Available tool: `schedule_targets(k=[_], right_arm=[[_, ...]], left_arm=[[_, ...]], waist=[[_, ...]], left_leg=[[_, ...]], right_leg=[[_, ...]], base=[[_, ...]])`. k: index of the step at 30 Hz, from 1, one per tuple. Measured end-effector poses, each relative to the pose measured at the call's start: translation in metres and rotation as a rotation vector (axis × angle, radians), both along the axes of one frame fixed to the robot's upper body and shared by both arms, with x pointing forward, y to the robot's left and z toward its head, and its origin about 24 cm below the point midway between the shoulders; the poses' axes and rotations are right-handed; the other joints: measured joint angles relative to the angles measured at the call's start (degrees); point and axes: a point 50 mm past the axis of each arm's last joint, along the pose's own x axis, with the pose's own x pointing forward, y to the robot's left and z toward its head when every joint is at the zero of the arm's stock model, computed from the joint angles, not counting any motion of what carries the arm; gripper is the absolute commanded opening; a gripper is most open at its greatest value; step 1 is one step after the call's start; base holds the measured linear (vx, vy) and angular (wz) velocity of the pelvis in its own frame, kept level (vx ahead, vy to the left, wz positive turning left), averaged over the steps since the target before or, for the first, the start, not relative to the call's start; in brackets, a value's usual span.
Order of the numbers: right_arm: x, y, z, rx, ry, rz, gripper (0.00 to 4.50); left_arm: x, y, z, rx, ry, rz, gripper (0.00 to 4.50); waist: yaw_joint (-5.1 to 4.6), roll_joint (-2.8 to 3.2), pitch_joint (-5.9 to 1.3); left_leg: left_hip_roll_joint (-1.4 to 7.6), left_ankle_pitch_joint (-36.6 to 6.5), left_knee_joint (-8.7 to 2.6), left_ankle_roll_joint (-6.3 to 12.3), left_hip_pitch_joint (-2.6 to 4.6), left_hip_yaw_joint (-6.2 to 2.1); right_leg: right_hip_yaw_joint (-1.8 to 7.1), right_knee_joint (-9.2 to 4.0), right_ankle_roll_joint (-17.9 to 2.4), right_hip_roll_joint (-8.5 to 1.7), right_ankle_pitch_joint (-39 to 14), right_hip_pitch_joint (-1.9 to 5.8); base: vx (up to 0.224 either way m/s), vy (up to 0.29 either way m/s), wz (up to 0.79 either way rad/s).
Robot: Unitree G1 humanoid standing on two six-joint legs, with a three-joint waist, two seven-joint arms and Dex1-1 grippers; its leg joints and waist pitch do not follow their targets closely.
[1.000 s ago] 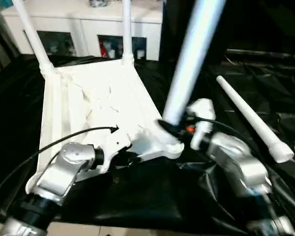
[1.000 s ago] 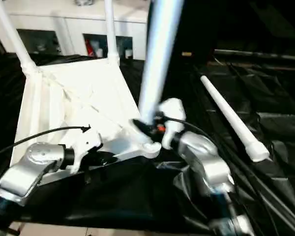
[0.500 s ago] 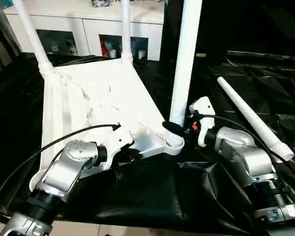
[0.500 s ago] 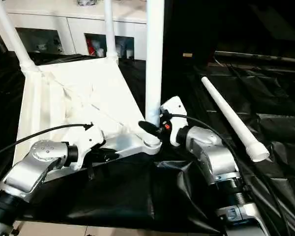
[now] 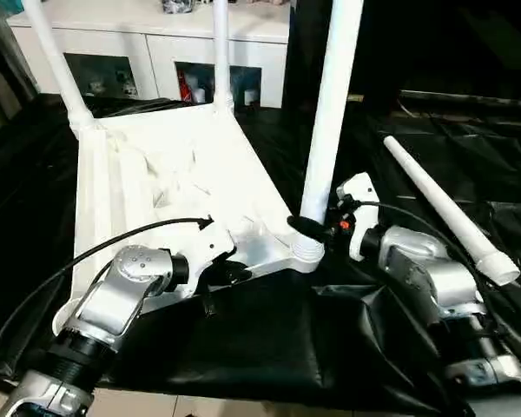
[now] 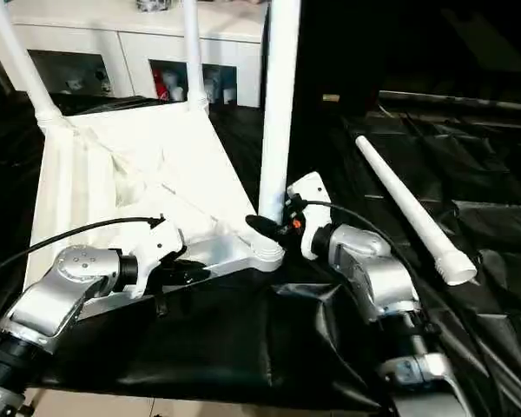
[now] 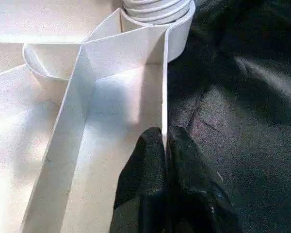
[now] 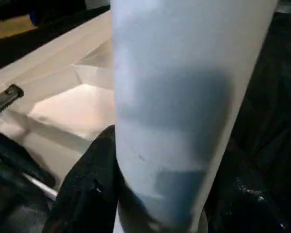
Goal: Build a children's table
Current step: Insert table leg to table base
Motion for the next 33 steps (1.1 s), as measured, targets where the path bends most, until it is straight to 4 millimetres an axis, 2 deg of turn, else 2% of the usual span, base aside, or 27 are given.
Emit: schedule_targets(k=[8, 15, 22, 33], right_arm=[[0.002, -0.005, -0.008, 0.117, 0.029, -0.051, 1.91], [-0.005, -0.008, -0.018, 0.199, -0.006, -0.121, 1.91], [-0.019, -0.008, -0.024, 0.152, -0.129, -0.167, 1.9], [-0.021, -0.001, -0.021, 0.093, -0.171, -0.151, 1.9]], left_arm=[[0.001, -0.001, -0.001, -0.002, -0.003, 0.002, 0.0], [0.002, -0.001, -0.001, -0.006, -0.011, -0.002, 0.0], [0.003, -0.005, -0.002, -0.009, -0.013, -0.009, 0.0], [0.004, -0.005, -0.002, -0.005, -0.027, -0.016, 0.0]], waist=[[-0.03, 0.02, -0.01], [0.17, 0.14, -0.08], [0.36, 0.34, -0.08], [0.33, 0.38, -0.05]], left_leg=[[0.02, 0.0, 0.0, -0.01, 0.0, 0.02], [0.04, 0.1, -0.05, -0.04, 0.02, 0.07], [0.07, 0.1, -0.06, -0.07, 0.01, 0.11], [0.08, 0.1, -0.17, -0.1, 0.0, 0.11]], right_leg=[[-0.01, 0.0, 0.0, 0.0, 0.0, 0.0], [-0.01, -0.01, 0.0, 0.0, 0.0, 0.0], [0.0, -0.05, 0.0, -0.01, 0.0, 0.02], [0.01, -0.09, 0.0, -0.01, 0.0, 0.0]], base=[[0.0, 0.0, 0.0], [0.0, 0.0, 0.0], [0.0, 0.0, 0.0], [0.0, 0.0, 0.0]])
